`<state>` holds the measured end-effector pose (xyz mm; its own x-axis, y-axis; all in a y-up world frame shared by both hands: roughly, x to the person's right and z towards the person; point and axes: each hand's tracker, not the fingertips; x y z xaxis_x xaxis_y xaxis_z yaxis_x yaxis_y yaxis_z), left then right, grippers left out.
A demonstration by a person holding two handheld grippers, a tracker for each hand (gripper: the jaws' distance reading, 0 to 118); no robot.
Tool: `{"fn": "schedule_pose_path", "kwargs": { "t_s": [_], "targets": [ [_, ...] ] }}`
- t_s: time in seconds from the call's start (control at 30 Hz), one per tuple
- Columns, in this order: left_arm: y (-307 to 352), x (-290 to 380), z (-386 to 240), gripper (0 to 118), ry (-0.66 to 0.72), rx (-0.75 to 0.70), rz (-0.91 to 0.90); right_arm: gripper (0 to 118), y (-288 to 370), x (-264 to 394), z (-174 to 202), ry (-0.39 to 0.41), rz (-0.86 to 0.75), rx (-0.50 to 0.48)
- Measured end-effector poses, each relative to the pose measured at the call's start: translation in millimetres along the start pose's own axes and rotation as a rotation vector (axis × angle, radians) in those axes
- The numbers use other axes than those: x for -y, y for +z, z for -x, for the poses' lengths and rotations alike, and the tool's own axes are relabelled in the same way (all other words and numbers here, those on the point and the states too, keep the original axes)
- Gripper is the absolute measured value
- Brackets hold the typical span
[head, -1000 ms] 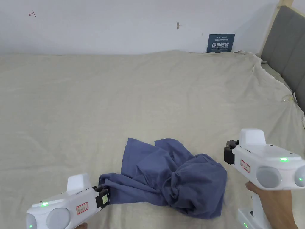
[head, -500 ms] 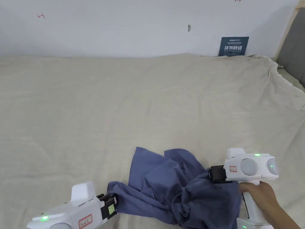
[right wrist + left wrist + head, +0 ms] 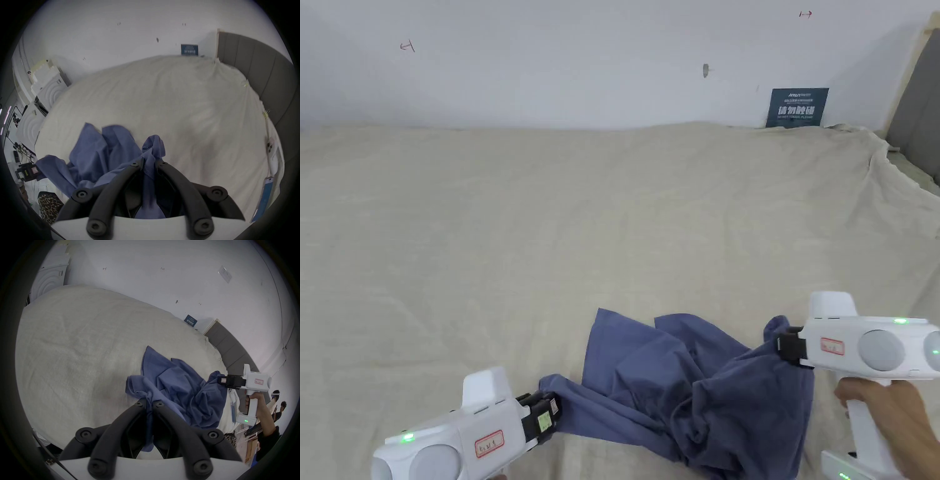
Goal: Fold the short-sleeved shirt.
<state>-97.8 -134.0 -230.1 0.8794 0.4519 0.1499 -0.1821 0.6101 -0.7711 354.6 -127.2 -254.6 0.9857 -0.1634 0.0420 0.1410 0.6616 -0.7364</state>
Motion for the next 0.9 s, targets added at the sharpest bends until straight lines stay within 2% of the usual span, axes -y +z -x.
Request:
{"fn": "schedule_pose_path", "kwargs": {
  "t_s": [0.2,0.4,0.6,0.73,0.9],
  "targets": [
    [17.0,-49.6,-3.2,4,0.004,0.020,-0.106,8,76.6,-42.7,-3.0,0.003,-0.184,0.000],
    [39.0,-136.2,-6.4,4,-0.039,-0.047,-0.251,7,118.4,-100.3,-6.2,-0.010,-0.328,0.015],
    [56.1,-222.3,-24.3,4,-0.074,-0.093,-0.350,7,127.7,-159.5,3.4,-0.016,-0.442,0.066],
    [56.6,-275.5,-44.1,4,-0.134,-0.149,-0.394,7,125.2,-199.3,12.7,0.017,-0.494,0.108],
    [55.6,-336.3,-60.4,4,-0.138,-0.170,-0.458,7,120.9,-245.5,21.9,0.050,-0.569,0.151]
  ]
}}
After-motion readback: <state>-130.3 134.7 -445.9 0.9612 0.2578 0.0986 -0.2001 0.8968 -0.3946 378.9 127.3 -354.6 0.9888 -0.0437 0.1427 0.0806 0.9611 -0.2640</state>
